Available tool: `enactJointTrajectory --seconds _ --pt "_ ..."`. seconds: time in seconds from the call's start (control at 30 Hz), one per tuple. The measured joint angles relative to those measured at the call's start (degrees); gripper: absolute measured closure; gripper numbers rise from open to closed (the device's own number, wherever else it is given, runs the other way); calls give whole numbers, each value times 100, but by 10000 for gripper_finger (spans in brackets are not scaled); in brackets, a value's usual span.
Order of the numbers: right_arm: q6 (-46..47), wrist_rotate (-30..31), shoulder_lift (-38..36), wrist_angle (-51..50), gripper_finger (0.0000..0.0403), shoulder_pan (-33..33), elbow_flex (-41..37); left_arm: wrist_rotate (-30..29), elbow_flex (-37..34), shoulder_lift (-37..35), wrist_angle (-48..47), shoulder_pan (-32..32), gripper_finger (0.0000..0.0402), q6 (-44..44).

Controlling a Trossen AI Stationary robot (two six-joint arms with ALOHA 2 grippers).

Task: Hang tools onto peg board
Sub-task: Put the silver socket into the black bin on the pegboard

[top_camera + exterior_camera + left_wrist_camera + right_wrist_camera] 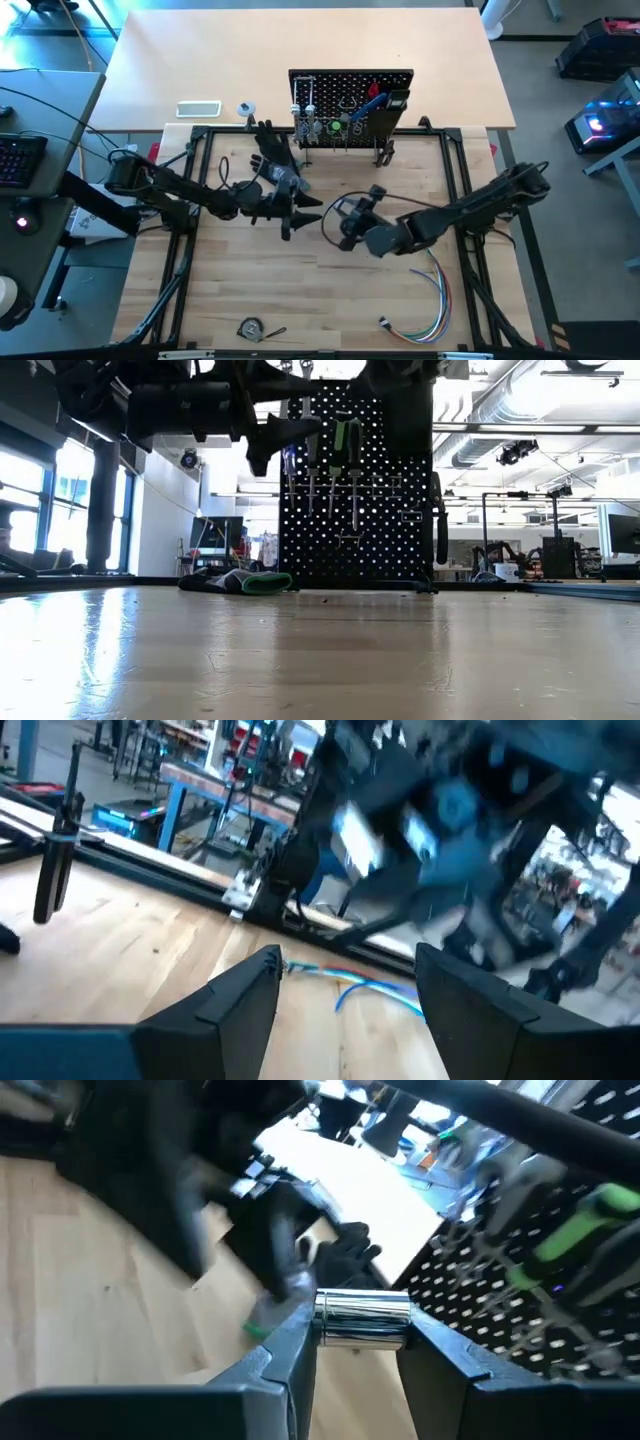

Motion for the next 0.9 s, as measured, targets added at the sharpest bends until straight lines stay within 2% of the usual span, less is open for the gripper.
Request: enactJointTrajectory --seconds 0.2,0.37,0.57,0.7,0.9 --pt "-621 21 -797 -15 292 -164 -8 184 2 -70 -867 -62 179 342" --pt "-1532 -38 -1643 301 292 -502 -8 168 2 -68 -1609 -159 179 654" --pt "-2773 -523 -2607 1039 292 -1143 44 146 2 -68 -1883 -190 179 868" --pt "-2931 -1007 -2922 725 292 -1677 579 135 2 -68 -1875 -193 179 997" --pt "-2915 -1635 -2699 -566 291 -2370 1974 14 2 -68 -1882 -190 179 1107"
